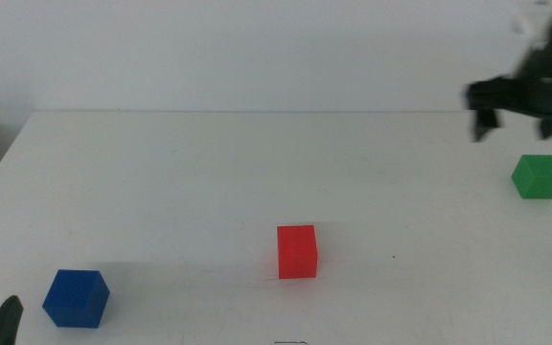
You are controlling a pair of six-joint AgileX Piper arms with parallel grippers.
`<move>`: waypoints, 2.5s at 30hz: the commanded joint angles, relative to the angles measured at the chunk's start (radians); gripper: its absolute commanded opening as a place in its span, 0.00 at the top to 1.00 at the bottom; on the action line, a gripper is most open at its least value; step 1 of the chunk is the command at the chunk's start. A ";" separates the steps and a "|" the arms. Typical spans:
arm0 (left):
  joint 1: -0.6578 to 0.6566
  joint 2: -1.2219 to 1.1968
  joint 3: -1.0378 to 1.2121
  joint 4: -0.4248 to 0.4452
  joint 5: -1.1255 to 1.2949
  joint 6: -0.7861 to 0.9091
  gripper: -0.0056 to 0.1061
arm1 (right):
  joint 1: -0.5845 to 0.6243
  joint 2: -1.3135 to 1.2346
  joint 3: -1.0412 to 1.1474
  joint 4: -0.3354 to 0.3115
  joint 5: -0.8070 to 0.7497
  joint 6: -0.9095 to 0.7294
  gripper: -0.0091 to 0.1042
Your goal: Stack red cubes first, then green, then blue cubes in a specific spot.
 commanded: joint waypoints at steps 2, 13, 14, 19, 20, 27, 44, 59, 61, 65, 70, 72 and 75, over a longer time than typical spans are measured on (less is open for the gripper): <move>0.000 -0.020 -0.003 -0.002 -0.077 -0.001 0.11 | -0.130 -0.040 -0.009 -0.008 -0.025 -0.089 0.09; 0.000 -0.020 -0.003 -0.002 -0.077 -0.001 0.11 | -0.372 0.107 -0.032 0.122 -0.157 -0.266 0.09; 0.000 -0.020 -0.003 -0.002 -0.077 -0.001 0.11 | -0.380 0.128 -0.045 0.136 -0.158 -0.295 0.09; 0.000 -0.020 -0.003 -0.002 -0.077 -0.001 0.11 | -0.388 0.230 -0.128 0.146 -0.204 -0.337 0.09; 0.000 -0.020 -0.003 -0.002 -0.077 -0.001 0.11 | -0.388 0.250 -0.148 0.147 -0.208 -0.337 0.09; 0.000 -0.020 -0.003 -0.002 -0.077 -0.001 0.11 | -0.388 0.336 -0.228 0.150 -0.195 -0.337 0.09; 0.000 -0.020 -0.003 -0.002 -0.077 -0.001 0.11 | -0.387 0.424 -0.228 0.149 -0.188 -0.347 0.18; 0.000 -0.020 -0.003 -0.002 -0.077 -0.001 0.11 | -0.269 0.159 -0.017 0.149 -0.175 -0.179 0.93; 0.000 -0.020 -0.003 -0.002 -0.077 -0.001 0.11 | -0.188 0.069 0.099 0.100 -0.227 -0.048 0.93; 0.000 -0.020 -0.003 -0.002 -0.077 -0.001 0.11 | -0.012 -0.014 0.176 -0.063 -0.185 0.214 0.93; 0.000 -0.020 -0.003 -0.002 -0.077 -0.001 0.11 | 0.249 -0.016 0.148 -0.146 -0.111 0.394 0.93; 0.000 -0.020 -0.003 -0.002 -0.077 -0.001 0.11 | 0.325 -0.016 0.139 -0.144 -0.134 0.460 0.93; 0.000 -0.020 -0.003 -0.002 -0.077 -0.001 0.11 | 0.408 -0.006 0.118 -0.142 -0.151 0.545 0.93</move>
